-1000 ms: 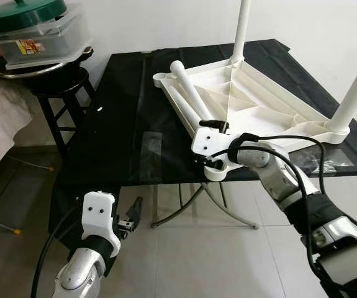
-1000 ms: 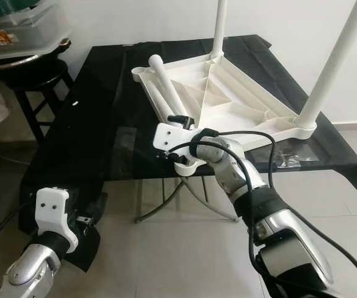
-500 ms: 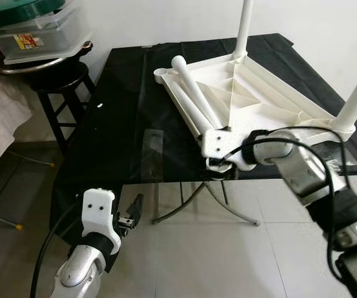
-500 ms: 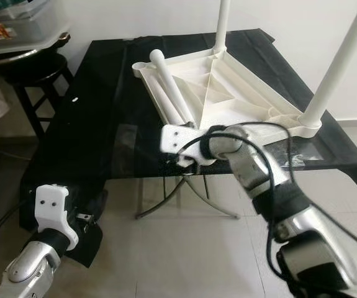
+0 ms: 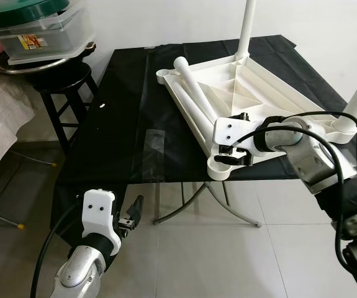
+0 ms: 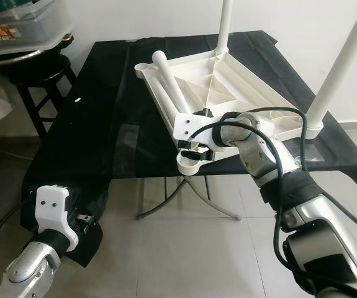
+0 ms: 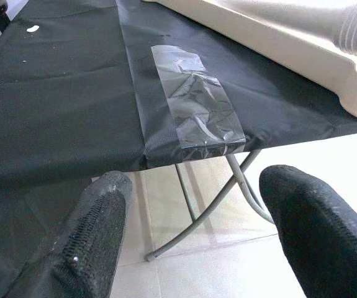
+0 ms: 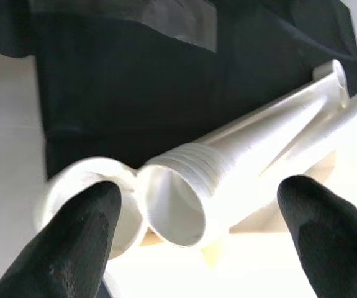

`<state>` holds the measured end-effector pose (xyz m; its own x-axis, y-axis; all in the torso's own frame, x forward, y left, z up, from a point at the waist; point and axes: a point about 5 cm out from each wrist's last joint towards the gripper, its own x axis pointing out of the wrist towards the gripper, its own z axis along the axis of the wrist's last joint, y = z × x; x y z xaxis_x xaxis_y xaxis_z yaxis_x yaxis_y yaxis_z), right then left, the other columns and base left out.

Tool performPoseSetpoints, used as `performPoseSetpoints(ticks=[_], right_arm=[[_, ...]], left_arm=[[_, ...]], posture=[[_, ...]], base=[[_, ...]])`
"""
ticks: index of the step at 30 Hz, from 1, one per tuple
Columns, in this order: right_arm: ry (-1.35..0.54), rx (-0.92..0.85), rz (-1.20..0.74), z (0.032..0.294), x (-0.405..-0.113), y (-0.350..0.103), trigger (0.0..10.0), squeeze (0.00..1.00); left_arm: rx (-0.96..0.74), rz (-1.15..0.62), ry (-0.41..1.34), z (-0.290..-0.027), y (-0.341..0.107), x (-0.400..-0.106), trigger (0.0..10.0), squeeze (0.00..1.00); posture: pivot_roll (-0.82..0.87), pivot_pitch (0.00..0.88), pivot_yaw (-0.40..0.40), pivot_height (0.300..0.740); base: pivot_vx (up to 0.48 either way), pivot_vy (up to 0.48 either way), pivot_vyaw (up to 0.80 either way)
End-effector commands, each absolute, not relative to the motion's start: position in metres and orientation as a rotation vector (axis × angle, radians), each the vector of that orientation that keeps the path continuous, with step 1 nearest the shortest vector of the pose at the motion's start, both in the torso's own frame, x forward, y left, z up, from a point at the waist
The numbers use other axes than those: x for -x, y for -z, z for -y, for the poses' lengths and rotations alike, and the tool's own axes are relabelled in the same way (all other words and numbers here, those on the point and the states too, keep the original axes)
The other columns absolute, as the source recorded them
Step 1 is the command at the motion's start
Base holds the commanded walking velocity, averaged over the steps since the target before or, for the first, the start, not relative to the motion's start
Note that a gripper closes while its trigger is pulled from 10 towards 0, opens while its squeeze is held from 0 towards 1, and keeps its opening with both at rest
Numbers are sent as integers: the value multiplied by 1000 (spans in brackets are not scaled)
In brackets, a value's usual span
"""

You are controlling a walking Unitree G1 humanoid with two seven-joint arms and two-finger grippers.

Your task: Building children table

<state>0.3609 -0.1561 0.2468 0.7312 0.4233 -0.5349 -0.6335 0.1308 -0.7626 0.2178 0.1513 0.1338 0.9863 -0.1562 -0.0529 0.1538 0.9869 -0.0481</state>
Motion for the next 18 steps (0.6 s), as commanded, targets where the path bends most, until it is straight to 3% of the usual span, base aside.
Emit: performPoseSetpoints(ticks=[1,18], right_arm=[[-717,1254,-198,157,-365,-252,10000,0],[-588,1252,-151,146,-385,-233,10000,0]], left_arm=[[27,-73,154,-154,-132,-216,10000,0],[28,-72,152,-154,-134,-215,10000,0]], posture=[[-23,118,71,740],[-18,123,68,740]], base=[[0,0,0],[0,0,0]])
